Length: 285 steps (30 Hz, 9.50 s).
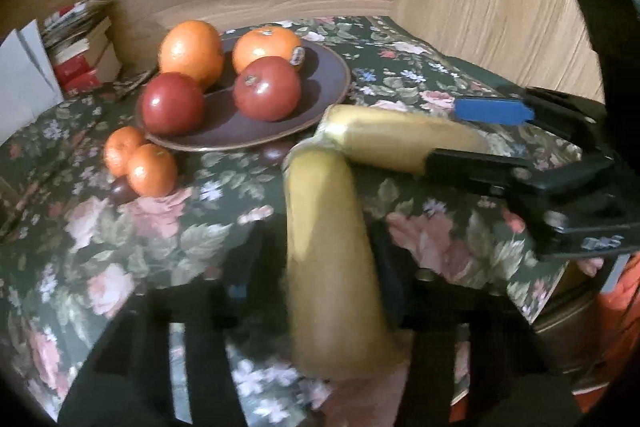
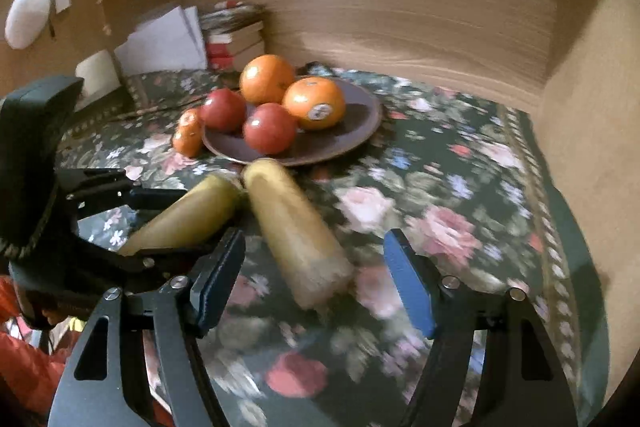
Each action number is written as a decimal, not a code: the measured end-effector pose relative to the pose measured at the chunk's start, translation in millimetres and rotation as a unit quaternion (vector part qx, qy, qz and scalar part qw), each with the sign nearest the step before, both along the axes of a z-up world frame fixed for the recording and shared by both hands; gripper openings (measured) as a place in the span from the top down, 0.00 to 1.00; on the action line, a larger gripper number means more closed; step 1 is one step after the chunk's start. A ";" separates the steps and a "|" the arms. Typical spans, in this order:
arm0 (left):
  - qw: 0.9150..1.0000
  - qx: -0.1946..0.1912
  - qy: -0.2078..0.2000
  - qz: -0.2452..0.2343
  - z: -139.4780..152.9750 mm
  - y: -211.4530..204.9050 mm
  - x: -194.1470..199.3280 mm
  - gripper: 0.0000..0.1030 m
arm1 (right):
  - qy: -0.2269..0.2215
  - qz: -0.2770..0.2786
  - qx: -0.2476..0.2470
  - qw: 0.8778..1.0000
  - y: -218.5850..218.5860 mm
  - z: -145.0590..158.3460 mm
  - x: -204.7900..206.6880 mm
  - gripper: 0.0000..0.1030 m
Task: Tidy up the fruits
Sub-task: 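Grasp a yellow cylinder with the left tool while the right tool grasps the other, then lift both yellow cylinders off the tablecloth, then carry both yellow cylinders toward the dark plate, then lower the yellow cylinder onto the plate with the left tool while the right tool lowers its cylinder, then grasp a small tangerine with the right tool while the left tool grasps the other tangerine, then place both tangerines on the plate and open both tools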
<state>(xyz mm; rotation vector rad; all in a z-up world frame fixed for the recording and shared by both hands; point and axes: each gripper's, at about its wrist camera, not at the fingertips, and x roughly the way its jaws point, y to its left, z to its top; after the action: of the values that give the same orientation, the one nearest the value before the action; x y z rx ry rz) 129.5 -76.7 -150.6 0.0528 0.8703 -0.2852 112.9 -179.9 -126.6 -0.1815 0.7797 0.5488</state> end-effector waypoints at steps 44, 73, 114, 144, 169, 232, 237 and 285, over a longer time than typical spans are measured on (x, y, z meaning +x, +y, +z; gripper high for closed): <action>0.999 -0.046 0.024 0.019 5.1 73.7 7.1 0.64 | 0.031 -0.010 -0.022 0.999 39.3 -17.9 10.1 0.67; 1.000 -0.003 -0.016 0.015 22.3 82.4 -3.8 0.62 | -0.005 -0.012 0.009 1.000 31.2 18.3 23.1 0.67; 0.998 -0.022 -0.062 -0.013 71.9 53.5 69.0 0.65 | -0.034 -0.037 0.025 0.998 22.0 38.9 70.3 0.67; 0.998 -0.012 -0.060 0.017 56.9 43.3 145.4 0.61 | 0.065 -0.077 0.046 0.994 23.0 16.3 155.5 0.67; 0.992 -0.001 -0.122 0.044 98.0 91.3 74.4 0.32 | -0.044 -0.028 0.030 0.998 35.1 69.7 77.4 0.62; 1.000 -0.008 -0.007 0.020 5.6 143.2 59.2 0.45 | 0.010 -0.010 0.034 0.999 89.6 34.2 45.6 0.69; 1.000 0.001 0.008 0.024 -1.4 135.7 78.0 0.57 | 0.004 -0.038 0.032 0.999 60.8 36.8 50.7 0.68; 0.998 -0.027 0.000 0.053 23.5 129.9 134.3 0.49 | 0.007 -0.044 0.010 0.999 42.2 20.7 113.9 0.57</action>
<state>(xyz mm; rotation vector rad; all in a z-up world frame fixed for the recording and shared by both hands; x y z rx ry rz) 263.8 53.2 -127.1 -0.0425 0.8624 -0.2095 226.8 -137.7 -105.9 -0.1231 0.7923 0.4747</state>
